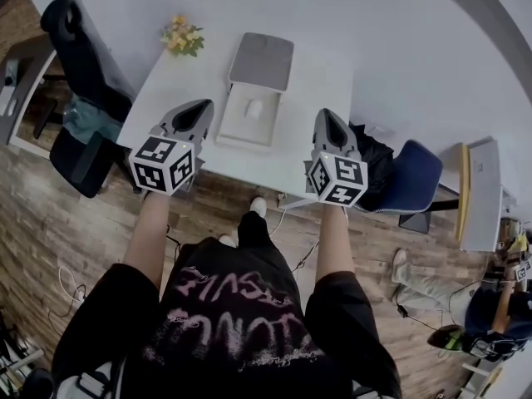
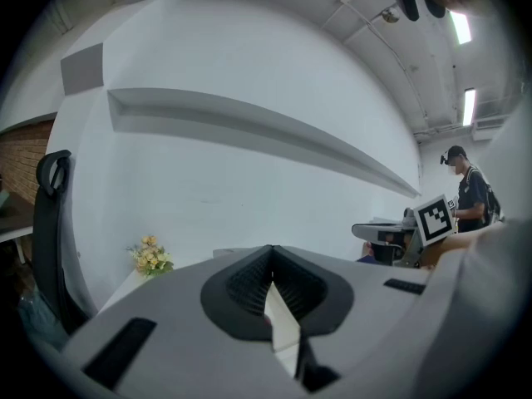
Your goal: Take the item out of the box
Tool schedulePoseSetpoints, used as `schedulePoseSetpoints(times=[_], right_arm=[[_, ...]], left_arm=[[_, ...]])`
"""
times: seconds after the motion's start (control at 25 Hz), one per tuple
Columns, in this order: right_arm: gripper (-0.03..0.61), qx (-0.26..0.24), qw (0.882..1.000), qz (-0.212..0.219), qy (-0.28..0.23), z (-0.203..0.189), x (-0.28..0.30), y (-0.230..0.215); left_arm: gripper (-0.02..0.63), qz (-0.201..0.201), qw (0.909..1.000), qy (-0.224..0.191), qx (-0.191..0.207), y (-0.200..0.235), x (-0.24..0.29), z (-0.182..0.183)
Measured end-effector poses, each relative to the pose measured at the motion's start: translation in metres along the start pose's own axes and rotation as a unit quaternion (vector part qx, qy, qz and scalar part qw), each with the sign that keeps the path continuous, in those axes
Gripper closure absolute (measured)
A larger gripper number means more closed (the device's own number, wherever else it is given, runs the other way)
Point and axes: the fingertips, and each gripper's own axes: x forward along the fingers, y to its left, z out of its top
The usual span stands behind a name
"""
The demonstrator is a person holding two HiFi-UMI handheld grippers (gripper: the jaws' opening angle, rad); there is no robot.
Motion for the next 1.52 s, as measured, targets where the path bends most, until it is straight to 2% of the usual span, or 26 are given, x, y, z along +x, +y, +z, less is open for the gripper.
schedulePoseSetpoints(times=[0.2, 0.68, 1.12, 1.52], right_arm=[[0.569, -0.008, 1.000, 0.004, 0.002, 0.000, 0.029, -0.013], [0.569, 0.010, 1.000, 0.022, 0.004, 0.004, 0.093, -0.042], [0.569, 0.018, 0.999, 0.042, 0.013, -0.010, 0.128, -0.074], [0.569, 0.029, 0.998, 0.056, 0.006, -0.008, 0.140, -0.091]], left_arm=[[0.612, 0.003, 0.9999, 0.007, 0.008, 0.010, 0.027, 0.004], [0.612, 0.022, 0.9993, 0.029, 0.005, 0.034, 0.083, 0.005], [0.612, 0.037, 0.9979, 0.050, 0.018, 0.027, 0.129, 0.005], [0.612, 0.049, 0.9968, 0.055, 0.033, 0.016, 0.148, 0.013]])
